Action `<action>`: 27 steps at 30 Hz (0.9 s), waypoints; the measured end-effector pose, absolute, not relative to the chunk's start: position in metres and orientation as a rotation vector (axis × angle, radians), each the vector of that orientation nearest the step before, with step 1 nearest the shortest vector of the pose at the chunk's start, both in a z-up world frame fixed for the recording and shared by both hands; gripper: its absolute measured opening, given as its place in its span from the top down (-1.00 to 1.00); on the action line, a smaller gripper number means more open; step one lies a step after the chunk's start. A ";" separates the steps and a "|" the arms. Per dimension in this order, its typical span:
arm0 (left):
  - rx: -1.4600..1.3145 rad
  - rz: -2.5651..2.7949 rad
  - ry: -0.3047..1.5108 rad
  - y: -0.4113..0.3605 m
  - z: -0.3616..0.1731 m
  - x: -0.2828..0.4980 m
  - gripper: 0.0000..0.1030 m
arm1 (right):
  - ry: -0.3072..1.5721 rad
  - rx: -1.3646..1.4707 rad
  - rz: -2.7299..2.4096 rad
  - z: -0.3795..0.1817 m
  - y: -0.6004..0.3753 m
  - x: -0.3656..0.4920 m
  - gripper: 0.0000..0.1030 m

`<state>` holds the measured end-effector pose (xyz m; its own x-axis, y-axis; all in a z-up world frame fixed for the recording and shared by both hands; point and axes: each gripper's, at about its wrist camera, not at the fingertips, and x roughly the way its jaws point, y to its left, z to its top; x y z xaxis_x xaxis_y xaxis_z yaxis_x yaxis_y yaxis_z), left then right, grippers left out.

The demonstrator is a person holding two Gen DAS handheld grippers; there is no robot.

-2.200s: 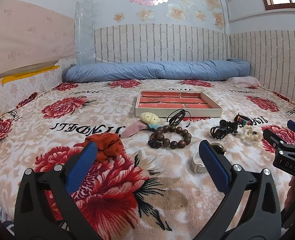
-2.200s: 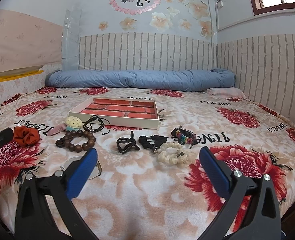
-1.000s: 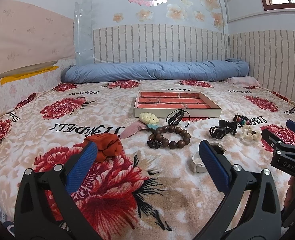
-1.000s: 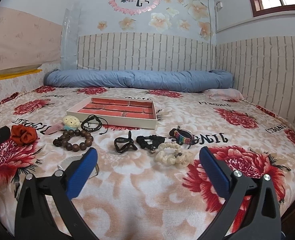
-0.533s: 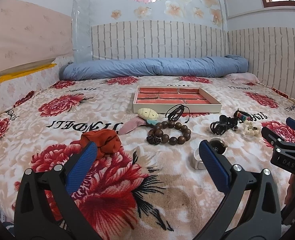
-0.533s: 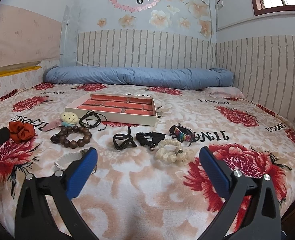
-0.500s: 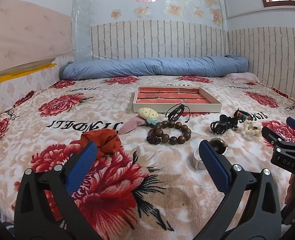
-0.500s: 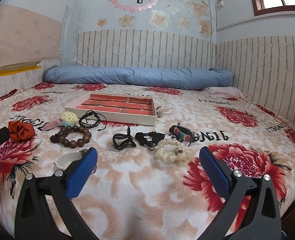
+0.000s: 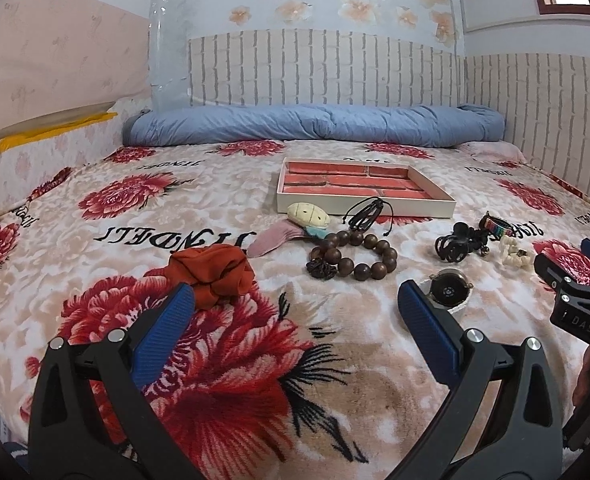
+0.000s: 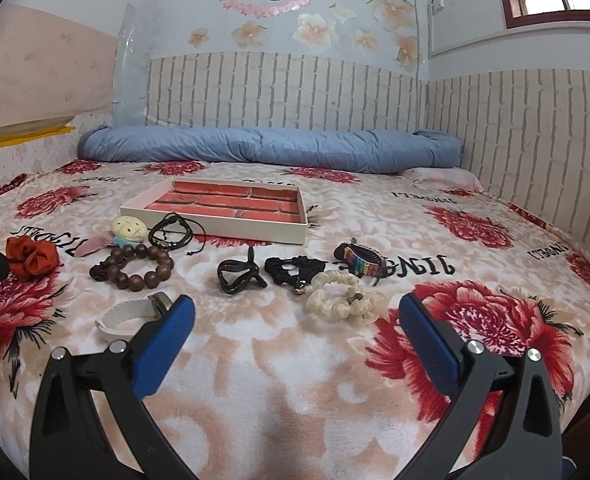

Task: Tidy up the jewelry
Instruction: 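Move the open right gripper toward the white-band watch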

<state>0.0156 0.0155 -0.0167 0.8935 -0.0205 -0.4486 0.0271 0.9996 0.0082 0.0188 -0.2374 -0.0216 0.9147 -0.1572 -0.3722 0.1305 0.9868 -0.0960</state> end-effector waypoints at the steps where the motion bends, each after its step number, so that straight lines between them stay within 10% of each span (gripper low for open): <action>1: 0.014 -0.026 0.467 0.016 -0.017 0.016 -0.91 | 0.387 -0.074 -0.157 -0.022 -0.237 0.019 -0.93; 27: 0.014 -0.042 0.548 0.018 -0.038 0.041 -0.90 | 0.498 0.015 -0.052 -0.041 -0.237 0.039 -0.93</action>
